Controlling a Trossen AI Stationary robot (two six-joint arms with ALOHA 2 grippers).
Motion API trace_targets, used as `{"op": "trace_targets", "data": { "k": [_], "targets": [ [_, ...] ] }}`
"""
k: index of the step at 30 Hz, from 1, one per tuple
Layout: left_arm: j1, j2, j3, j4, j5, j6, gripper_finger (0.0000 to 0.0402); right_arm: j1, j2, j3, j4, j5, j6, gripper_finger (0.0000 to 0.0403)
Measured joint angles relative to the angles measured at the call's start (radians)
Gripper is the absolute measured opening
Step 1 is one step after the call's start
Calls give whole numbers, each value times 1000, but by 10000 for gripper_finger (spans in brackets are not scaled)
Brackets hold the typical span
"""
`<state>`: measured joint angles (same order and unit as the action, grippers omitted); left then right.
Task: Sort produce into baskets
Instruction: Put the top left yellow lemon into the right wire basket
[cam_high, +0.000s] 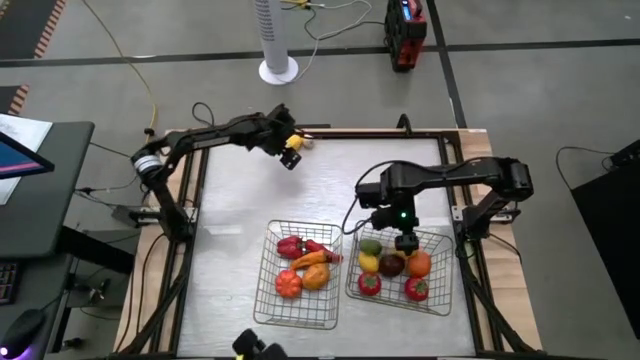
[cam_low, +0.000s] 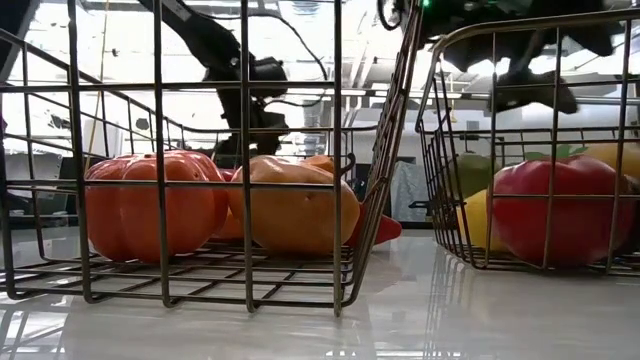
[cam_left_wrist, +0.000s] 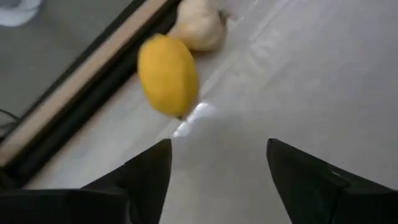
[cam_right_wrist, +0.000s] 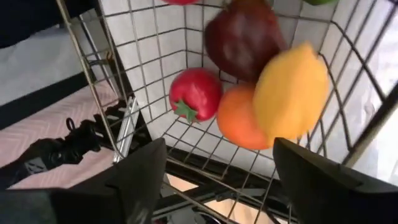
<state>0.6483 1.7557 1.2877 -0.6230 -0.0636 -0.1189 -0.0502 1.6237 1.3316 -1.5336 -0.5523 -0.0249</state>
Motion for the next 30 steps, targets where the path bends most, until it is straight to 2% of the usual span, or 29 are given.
{"op": "trace_targets", "data": {
  "k": [5,11,20,25,28,30],
  "targets": [
    [20,77,128,-70,6,61,285,-12,-52,-23,41,1,48,343],
    [63,174,248,-132,149,116,294,-49,-98,-23,131,1,107,342],
    [78,211,277,-161,103,137,279,-96,-100,-24,135,1,118,339],
    [78,171,273,-219,104,175,275,-97,-99,-24,135,1,107,339],
    [86,134,239,-197,108,239,274,-97,-99,-24,135,2,106,338],
    [99,108,193,-165,147,264,274,-97,-99,-24,135,2,107,338]
  ]
}}
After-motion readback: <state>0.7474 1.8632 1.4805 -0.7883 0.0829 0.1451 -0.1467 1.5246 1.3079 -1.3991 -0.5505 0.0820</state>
